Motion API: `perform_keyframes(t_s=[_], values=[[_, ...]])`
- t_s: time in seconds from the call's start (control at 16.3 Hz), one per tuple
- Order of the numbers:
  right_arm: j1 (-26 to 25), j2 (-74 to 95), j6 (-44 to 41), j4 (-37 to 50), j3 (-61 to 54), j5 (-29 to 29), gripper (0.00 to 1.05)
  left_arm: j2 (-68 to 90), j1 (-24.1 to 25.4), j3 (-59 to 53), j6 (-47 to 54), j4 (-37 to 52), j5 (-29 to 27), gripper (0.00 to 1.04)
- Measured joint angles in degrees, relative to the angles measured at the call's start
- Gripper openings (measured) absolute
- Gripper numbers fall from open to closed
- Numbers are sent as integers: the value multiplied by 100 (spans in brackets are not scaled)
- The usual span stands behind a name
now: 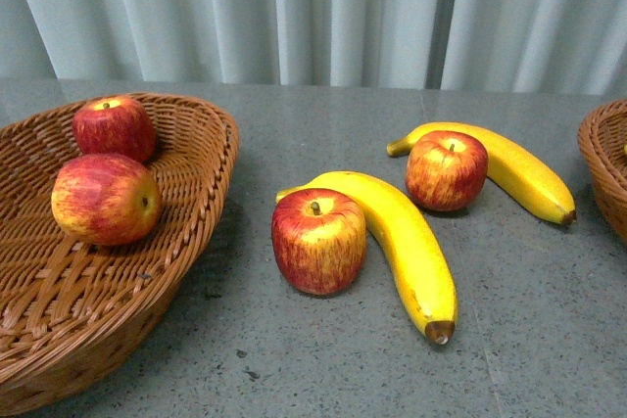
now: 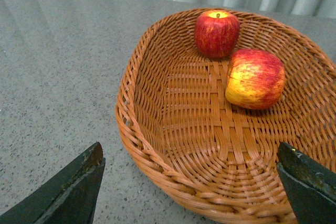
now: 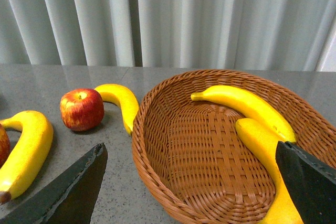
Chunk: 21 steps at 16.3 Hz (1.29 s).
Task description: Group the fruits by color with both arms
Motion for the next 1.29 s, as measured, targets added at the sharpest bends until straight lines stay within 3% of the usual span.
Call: perform_keyframes(t_s=[0.06, 0.12, 0.25, 0.49, 0.61, 0.92, 1.11, 1.23, 1.29], values=[[0, 0, 4, 4, 0, 0, 98, 240, -109, 90, -81, 168, -481, 98], [0, 0, 4, -7, 0, 7, 98, 444, 131, 181, -85, 516, -667, 98], [0, 0, 2, 2, 0, 2, 98, 1410, 828, 662, 83, 1679, 46, 98], [0, 0, 2, 0, 0, 2, 98, 3276, 1329, 1412, 448, 3008, 1014, 98], [0, 0, 2, 0, 0, 2, 98, 4671, 914, 2455, 804, 3252, 1488, 98], [0, 0, 2, 0, 0, 2, 98, 6712, -146, 4245, 1349, 2664, 2033, 98], [0, 0, 2, 0, 0, 2, 98, 7611, -741, 4826, 1482, 2243, 2321, 98], [0, 0, 4, 0, 0, 2, 98, 8470, -1714, 5042, 1821, 1687, 2605, 98], [0, 0, 2, 0, 0, 2, 98, 8789, -1797, 5042, 2048, 1530, 2632, 98]])
